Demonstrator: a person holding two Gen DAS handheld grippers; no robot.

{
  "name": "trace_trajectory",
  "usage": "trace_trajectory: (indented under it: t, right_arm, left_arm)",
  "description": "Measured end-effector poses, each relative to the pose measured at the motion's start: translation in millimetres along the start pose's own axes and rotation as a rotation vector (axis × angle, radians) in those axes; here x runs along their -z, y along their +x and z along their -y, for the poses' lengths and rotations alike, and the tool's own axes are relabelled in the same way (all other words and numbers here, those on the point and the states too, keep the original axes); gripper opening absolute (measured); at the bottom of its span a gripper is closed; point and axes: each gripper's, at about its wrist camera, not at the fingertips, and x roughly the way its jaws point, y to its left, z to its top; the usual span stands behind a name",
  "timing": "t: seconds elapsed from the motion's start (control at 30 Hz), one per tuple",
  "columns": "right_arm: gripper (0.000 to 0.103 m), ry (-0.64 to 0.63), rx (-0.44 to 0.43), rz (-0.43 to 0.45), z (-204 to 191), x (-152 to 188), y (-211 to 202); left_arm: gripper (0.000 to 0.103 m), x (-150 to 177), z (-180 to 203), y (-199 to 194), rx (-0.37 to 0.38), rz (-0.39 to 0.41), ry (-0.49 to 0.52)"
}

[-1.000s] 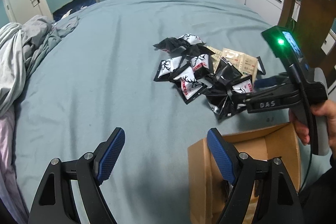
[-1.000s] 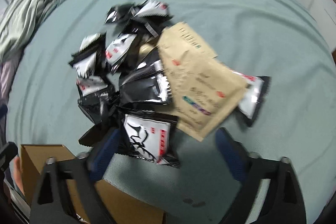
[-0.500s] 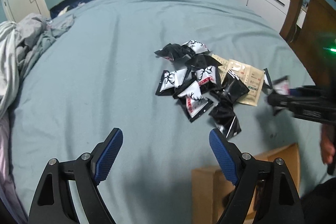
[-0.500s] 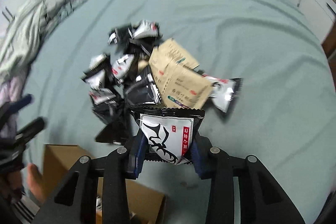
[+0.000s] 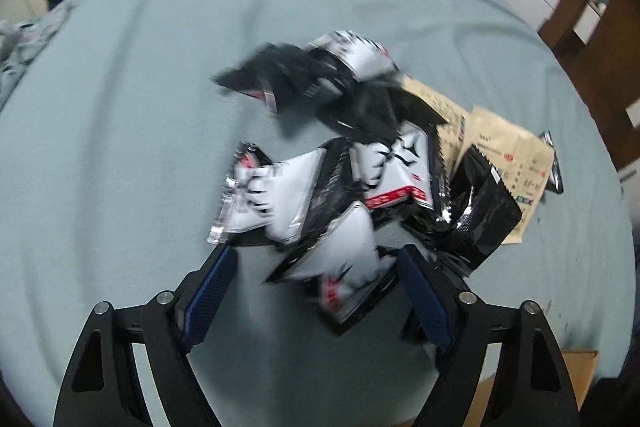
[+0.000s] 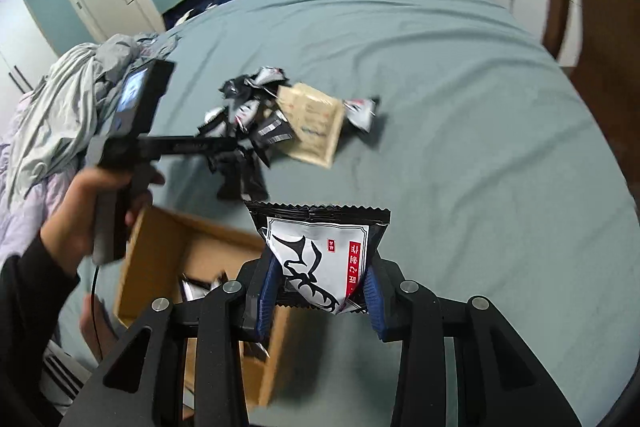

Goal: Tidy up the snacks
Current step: 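Move the held packet over the box and release it with the right gripper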

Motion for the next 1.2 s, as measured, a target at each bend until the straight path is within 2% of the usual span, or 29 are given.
trace_trajectory:
  t: [0.03,0.1,0.13,0.3,0.37,0.53,0.67,0.77,0.83,1.0,1.07,1.2]
  right_arm:
    - [0.036,0.013,0.02,0.002,0.8,6.7,-5.2]
    - [0.036,0.009,0.047,0.017,-3.2,8.8,-6.3]
    - [0.036,0.0,0.062,0.032,-7.8,5.2,-4.7]
    - [0.036,-0.019,0.111,0.001,-12.8,-2.3,19.2]
    - [0.036,-0.034,0.139,-0.006,-16.9,-2.1,22.6]
    - [0.036,-0.033,0.138,0.024,-19.8,-3.1,14.4]
    - [0.036,-0.032,0.148,0.04,-20.7,-2.0,9.3]
    - [0.036,-0.038,0.142,0.049,-22.8,1.1,3.7]
    - [0.036,-0.035,0.124,0.06,-24.0,5.6,-4.1]
    - [0.036,-0.009,0.051,0.102,-23.5,19.9,-30.5]
    - [0.036,0.009,0.028,0.099,-23.5,25.6,-34.8]
    - [0.036,-0.014,0.042,0.107,-33.1,35.7,-42.7]
  left_arm:
    - [0.078,-0.7,4.0,0.3,-0.019,0.014,0.028]
    - [0.042,-2.1,12.3,0.2,-0.064,0.033,0.085]
    - [0.032,-3.0,15.2,-1.9,-0.063,0.043,0.1]
    - [0.029,1.8,20.3,-14.0,-0.092,0.063,0.106]
    - [0.029,7.4,25.0,-28.5,-0.115,0.09,0.109]
    - [0.029,20.2,24.2,-88.0,-0.155,0.179,0.067]
    - [0.029,50.0,33.0,-132.9,-0.132,0.228,0.088]
    - [0.029,78.1,41.0,-158.3,-0.124,0.237,0.12]
    - [0.029,102.5,46.9,-170.7,-0.087,0.232,0.133]
    - [0.029,146.0,73.6,-186.7,-0.041,0.218,0.214]
    - [0.029,151.7,80.7,-185.6,-0.021,0.204,0.219]
    - [0.032,157.4,95.6,-182.0,0.026,0.202,0.24]
